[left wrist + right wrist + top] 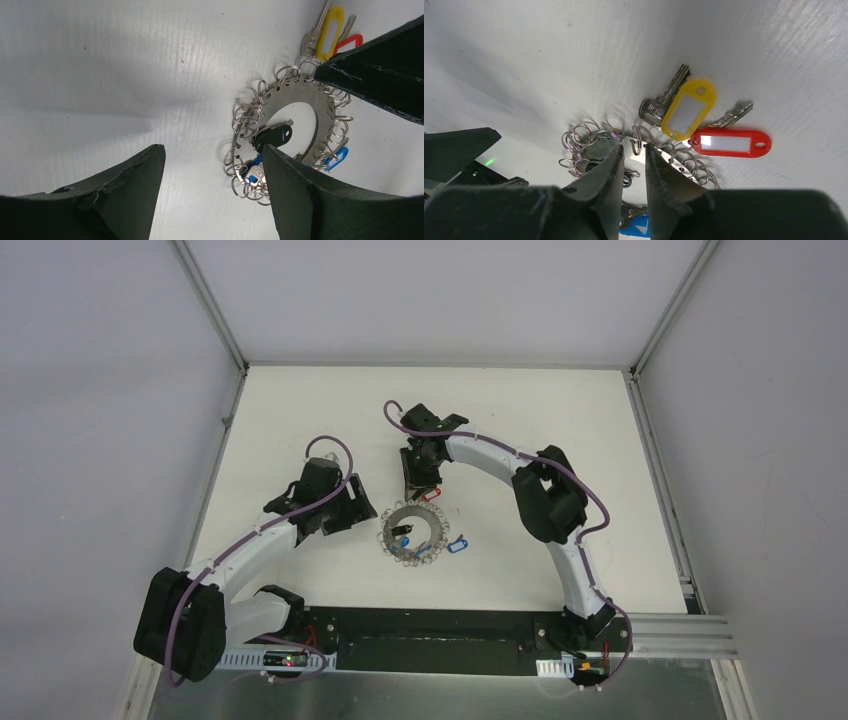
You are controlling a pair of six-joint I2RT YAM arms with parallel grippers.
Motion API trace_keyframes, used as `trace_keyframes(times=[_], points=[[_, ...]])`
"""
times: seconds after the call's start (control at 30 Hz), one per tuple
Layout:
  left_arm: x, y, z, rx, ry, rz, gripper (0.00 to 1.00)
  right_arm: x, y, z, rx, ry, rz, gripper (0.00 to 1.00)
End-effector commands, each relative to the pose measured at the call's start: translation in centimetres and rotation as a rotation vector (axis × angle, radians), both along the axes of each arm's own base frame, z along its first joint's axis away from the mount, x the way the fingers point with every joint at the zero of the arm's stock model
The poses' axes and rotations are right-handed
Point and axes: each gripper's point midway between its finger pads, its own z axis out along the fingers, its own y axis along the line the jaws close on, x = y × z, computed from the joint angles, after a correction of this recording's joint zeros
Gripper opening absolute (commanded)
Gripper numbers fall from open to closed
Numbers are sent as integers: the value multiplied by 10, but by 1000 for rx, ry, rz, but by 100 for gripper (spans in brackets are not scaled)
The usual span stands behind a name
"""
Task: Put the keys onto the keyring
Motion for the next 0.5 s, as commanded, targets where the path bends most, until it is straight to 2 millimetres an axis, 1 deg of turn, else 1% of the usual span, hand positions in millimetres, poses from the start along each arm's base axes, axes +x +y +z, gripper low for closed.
trace_keyframes(times=[0.0, 0.17, 0.47], points=[[10, -4, 9, -27, -32, 6, 72, 3, 12, 19, 79, -6, -18, 24], [11, -4, 8, -27, -26, 5, 72, 4, 12, 15, 80, 6, -27, 24], [11, -4, 8, -30, -26, 5, 71, 4, 6, 13, 54, -2, -37, 24]])
